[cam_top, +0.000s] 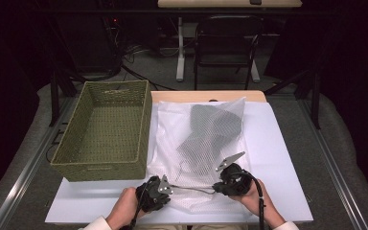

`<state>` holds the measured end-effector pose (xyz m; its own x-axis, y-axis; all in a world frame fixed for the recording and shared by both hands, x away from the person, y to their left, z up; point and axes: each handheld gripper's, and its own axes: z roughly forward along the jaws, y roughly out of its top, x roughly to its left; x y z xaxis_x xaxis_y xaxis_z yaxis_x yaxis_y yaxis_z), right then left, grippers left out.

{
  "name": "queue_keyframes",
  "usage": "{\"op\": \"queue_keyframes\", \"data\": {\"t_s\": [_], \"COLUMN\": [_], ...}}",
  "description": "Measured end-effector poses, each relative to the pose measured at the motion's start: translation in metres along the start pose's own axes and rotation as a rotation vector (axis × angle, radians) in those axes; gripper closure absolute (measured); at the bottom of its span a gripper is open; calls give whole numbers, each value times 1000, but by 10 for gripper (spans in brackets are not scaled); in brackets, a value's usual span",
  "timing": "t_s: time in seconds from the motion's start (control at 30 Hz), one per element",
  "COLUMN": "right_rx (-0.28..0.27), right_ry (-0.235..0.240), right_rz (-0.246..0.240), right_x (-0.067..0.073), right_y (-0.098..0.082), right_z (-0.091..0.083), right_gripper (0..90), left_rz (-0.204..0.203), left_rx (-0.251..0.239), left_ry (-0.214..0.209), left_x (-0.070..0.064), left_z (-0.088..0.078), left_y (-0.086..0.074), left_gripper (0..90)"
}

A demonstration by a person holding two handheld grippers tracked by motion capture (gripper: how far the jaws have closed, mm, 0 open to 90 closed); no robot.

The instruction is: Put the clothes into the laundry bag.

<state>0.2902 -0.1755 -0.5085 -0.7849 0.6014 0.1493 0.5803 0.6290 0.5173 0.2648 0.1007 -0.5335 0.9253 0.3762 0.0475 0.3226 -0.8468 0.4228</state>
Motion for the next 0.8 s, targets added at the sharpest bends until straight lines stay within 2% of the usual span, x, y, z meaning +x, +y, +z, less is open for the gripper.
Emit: {"op": "queue_keyframes", "data": {"t_s": [0.07, 0.13, 0.23, 0.27, 0.33, 0.37, 0.43, 0.47, 0.53, 0.63, 0.67, 0.7, 0.73, 0.8], "right_rx": [-1, -5, 0, 2, 3, 2, -1, -2, -11, -22, -27, -27, -28, -26], "right_ry": [3, 4, 1, 2, 1, 0, -1, 0, -1, -1, 0, 2, 1, 4], "right_rz": [-2, -2, 14, 13, 10, 7, -2, 2, 0, 3, 1, -7, -6, -8], "right_x": [-1, -1, -1, -2, -2, -1, -1, 1, 2, 2, 2, 1, 1, 1], "right_y": [0, -1, -1, -1, -1, -1, -1, 0, -1, -3, -3, -4, -4, -4], "right_z": [-3, -4, -3, -3, -3, -3, -5, -6, -8, -12, -13, -13, -13, -13], "right_gripper": [881, 881, 882, 882, 882, 882, 882, 882, 882, 882, 882, 882, 882, 882], "left_rz": [-7, 6, 12, 14, 0, -6, -31, -39, -54, -52, -31, -29, -12, 44], "left_rx": [-13, -30, -23, -16, -23, -35, -78, -104, -133, -161, -149, -156, -138, -105], "left_ry": [-29, -45, -75, -77, -95, -79, -50, -11, 93, 179, 188, 182, 177, 172], "left_x": [0, -1, -5, -6, -5, -4, 0, 3, 6, 12, 14, 16, 17, 17], "left_z": [-1, -4, -8, -9, -11, -14, -21, -24, -27, -24, -22, -18, -14, -6], "left_y": [-2, -5, -10, -12, -14, -14, -12, -10, -4, 5, 9, 11, 14, 18], "left_gripper": [895, 894, 890, 881, 807, 763, 608, 575, 500, 478, 466, 464, 475, 528]}}
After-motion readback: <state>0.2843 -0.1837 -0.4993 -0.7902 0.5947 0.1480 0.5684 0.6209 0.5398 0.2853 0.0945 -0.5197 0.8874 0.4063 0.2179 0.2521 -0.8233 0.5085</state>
